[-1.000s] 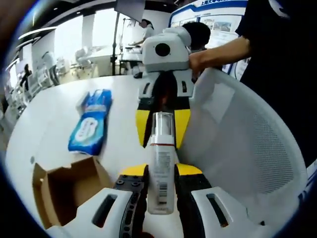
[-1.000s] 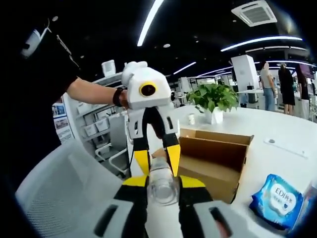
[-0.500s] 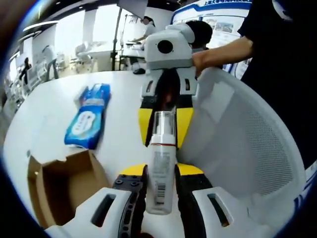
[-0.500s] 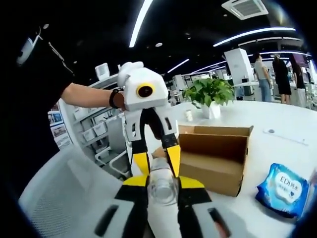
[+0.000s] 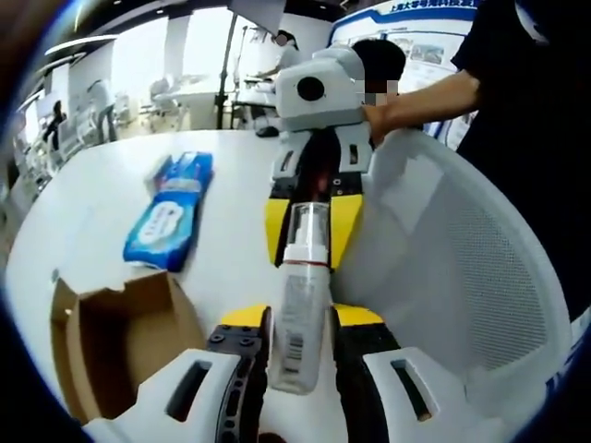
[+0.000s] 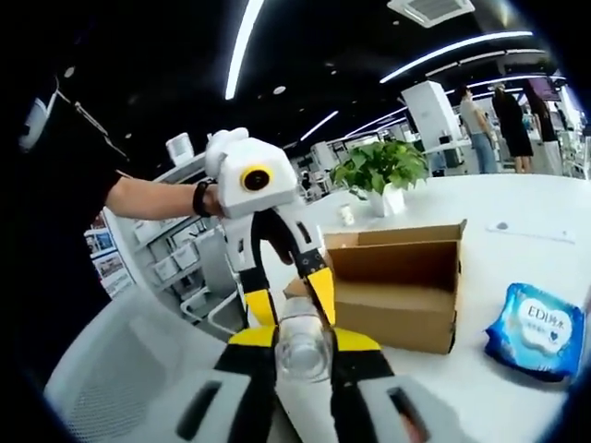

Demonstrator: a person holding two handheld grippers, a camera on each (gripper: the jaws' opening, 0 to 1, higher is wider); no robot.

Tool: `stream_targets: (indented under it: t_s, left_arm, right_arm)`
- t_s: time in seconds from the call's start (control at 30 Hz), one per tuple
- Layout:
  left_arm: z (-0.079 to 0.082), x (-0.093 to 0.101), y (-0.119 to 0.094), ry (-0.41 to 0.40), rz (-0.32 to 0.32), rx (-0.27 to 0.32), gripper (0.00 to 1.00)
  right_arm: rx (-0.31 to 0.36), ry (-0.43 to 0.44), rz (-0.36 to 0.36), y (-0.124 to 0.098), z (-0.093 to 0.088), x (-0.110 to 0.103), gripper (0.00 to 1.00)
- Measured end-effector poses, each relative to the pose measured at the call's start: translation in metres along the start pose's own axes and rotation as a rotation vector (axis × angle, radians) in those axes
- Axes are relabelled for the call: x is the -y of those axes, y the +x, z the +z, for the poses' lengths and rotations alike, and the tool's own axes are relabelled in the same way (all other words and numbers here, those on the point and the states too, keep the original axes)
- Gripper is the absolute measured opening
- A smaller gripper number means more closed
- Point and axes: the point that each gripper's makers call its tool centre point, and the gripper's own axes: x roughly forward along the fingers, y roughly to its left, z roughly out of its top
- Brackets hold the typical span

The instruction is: Operate the shoe box by opening the lid, removing the specified soft item, and placing it in the target area until the item is outside and the box remains undamaged.

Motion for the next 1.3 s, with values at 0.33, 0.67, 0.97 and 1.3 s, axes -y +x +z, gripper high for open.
stream_targets:
  t_s: [0.33, 0.67, 0.97, 1.3]
  left_arm:
    - [-0.005, -0.006, -0.012, -0.055, 0.080, 0.032, 0.36]
    - [-0.004, -0.029, -0.034, -0.179, 0.239, 0.142, 0.42]
    - [-0.016, -0.039, -0.045, -0.232, 0.332, 0.157, 0.44]
    - [-0.026, -0.043, -0.051, -0.311, 0.390, 0.182, 0.46]
  right_arm:
    - [-0.006, 0.013, -0.015, -0.006, 0.001, 0.008, 0.17]
    - [-0.006, -0.003, -0.034, -0.020, 0.009, 0.021, 0.17]
    - [0.002, -0.001, -0.039, -0.027, 0.010, 0.020, 0.17]
    - [0.002, -0.008, -0.054, -0.037, 0.012, 0.022, 0.17]
